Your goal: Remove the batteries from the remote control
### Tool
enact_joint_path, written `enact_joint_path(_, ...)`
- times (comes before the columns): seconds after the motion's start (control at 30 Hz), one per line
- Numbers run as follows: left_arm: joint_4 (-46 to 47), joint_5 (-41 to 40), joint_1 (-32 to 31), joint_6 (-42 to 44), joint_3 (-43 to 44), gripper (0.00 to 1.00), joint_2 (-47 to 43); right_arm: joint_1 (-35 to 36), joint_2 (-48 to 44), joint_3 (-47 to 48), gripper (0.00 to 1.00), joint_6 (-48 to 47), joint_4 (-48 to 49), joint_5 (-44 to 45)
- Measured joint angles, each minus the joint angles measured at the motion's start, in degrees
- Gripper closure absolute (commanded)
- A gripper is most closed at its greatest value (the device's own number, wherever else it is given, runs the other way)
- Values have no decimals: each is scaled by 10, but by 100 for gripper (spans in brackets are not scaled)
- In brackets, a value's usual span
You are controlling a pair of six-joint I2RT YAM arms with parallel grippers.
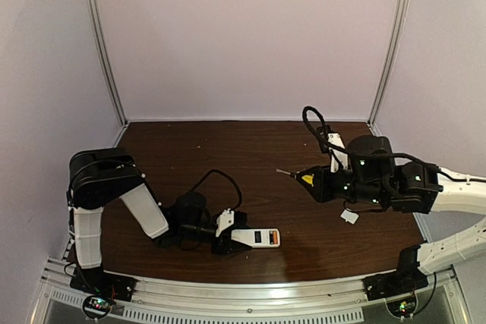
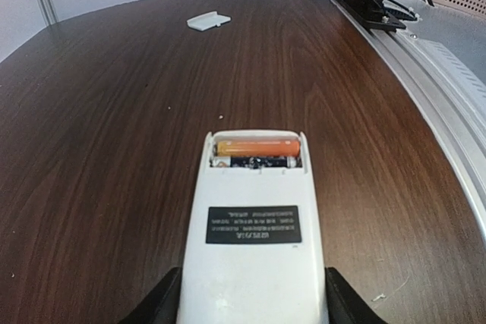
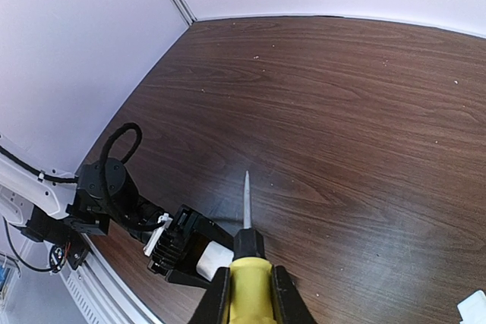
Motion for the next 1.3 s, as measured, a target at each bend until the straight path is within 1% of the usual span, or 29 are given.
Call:
enact_joint_path(0.1, 2, -2, 0, 4, 0, 76, 0, 0, -6, 0, 100, 0, -6, 3)
enact_joint_path(0.27, 14, -26, 0, 20, -23, 94, -15, 0, -23, 0, 100, -5, -17, 4)
enact_joint_path(0.33, 14, -38, 0, 29, -30, 100, -23, 0, -30, 0, 100, -9, -24, 3)
enact_joint_path(0.5, 12, -82, -1, 54, -40, 100, -43, 0, -37, 5, 100, -26, -54, 1)
enact_joint_path(0.8, 9, -191, -3, 90, -48, 100, -109, 0, -3, 66, 100, -53, -134, 0)
enact_joint_path(0.93, -2, -225, -3, 107, -41, 100, -123, 1, 9, 87, 100, -64, -167, 3)
enact_joint_path(1.07, -44, -239, -3, 121, -2, 100, -123, 1, 18, 103, 100, -67, -192, 6)
enact_joint_path(1.3, -64, -233, -3, 137, 27, 100, -122, 1, 32, 108, 100, -65, -206, 0)
